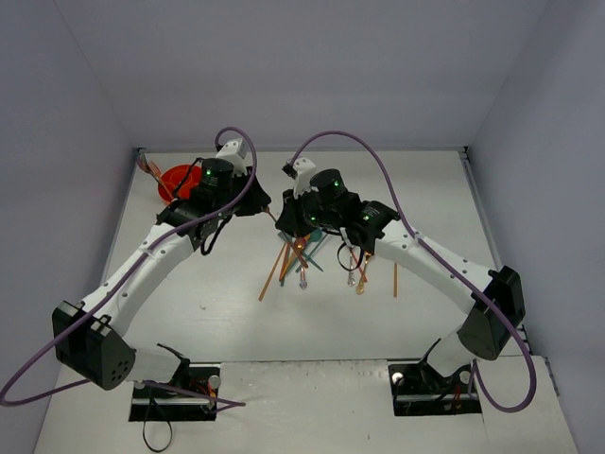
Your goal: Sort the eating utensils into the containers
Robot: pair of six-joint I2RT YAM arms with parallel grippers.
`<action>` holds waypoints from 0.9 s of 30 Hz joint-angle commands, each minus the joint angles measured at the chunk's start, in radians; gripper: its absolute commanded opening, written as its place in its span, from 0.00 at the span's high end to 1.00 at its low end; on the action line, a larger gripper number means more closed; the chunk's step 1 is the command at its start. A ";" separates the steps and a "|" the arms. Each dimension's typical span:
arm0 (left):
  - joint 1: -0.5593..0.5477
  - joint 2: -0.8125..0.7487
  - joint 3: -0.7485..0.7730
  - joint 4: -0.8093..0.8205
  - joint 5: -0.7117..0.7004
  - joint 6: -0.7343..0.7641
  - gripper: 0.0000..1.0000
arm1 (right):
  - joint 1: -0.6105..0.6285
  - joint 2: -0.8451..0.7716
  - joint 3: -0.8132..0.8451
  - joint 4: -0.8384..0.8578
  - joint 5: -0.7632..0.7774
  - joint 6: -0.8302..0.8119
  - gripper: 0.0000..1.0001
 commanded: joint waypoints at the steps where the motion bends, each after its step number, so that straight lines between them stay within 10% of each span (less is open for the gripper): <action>1: -0.006 -0.015 0.070 0.063 -0.014 0.055 0.99 | 0.005 0.002 0.058 0.084 -0.021 -0.004 0.97; 14: 0.118 -0.035 0.141 0.014 -0.140 0.285 1.00 | -0.039 -0.025 0.025 0.084 0.024 -0.010 0.19; 27: 0.554 0.162 0.391 0.085 -0.285 0.570 1.00 | -0.182 -0.152 -0.148 0.050 0.011 -0.030 0.12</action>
